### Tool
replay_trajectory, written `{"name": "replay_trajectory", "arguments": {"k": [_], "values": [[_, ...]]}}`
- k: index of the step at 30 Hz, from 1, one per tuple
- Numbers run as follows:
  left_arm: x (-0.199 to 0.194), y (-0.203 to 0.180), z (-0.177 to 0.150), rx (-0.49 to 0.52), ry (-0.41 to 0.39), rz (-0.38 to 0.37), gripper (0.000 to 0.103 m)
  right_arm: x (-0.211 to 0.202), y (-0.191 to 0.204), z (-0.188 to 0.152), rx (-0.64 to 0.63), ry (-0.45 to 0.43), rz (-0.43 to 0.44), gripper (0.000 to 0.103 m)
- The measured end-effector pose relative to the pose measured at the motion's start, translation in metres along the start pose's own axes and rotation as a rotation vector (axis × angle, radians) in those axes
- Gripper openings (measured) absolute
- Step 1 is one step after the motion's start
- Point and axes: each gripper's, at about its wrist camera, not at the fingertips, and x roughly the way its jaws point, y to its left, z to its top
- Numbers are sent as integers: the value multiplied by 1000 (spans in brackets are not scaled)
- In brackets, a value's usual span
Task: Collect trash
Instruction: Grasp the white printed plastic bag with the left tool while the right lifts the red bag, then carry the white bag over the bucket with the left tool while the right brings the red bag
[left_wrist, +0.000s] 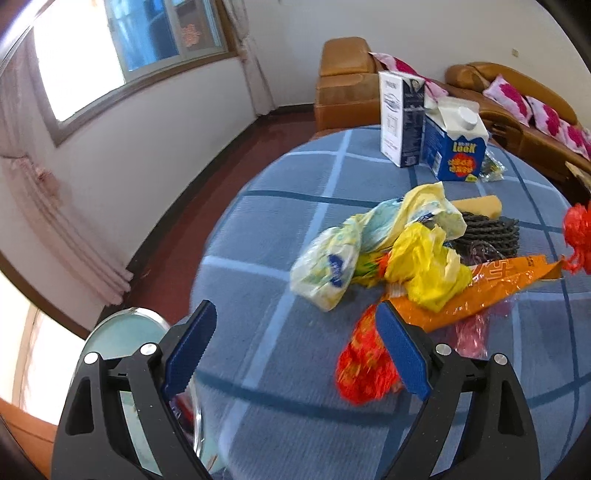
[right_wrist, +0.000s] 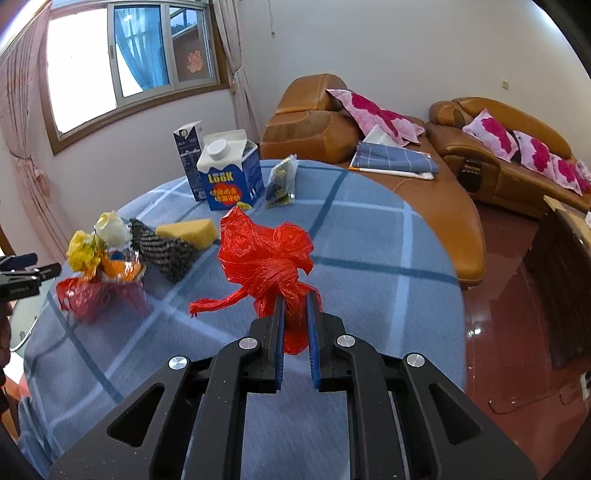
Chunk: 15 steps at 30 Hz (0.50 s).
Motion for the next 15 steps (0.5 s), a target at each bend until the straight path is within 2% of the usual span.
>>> {"name": "replay_trajectory", "arguments": {"k": [4,6,7,8,11,14,15], "values": [[17,-6,6,12,26,-42,75,11,2,10,10,3,-1,12],[26,-7,6,16,45,-64,63,16,1,13,13,8,-3,12],[29,-7,6,16,53,-78,51,19,1,14,11,11,-3,12],[31,-6,6,15,58,-98,33,20,2,14,9,14,-3,12],[28,-6,5,41,51,-97,19,24,5,16,-7,20,-1,12],[19,-3,4,55,35,-89,17,25,9,17,-13,20,5,12],[16,-2,4,62,28,-85,13,25,10,18,-14,18,7,12]]}}
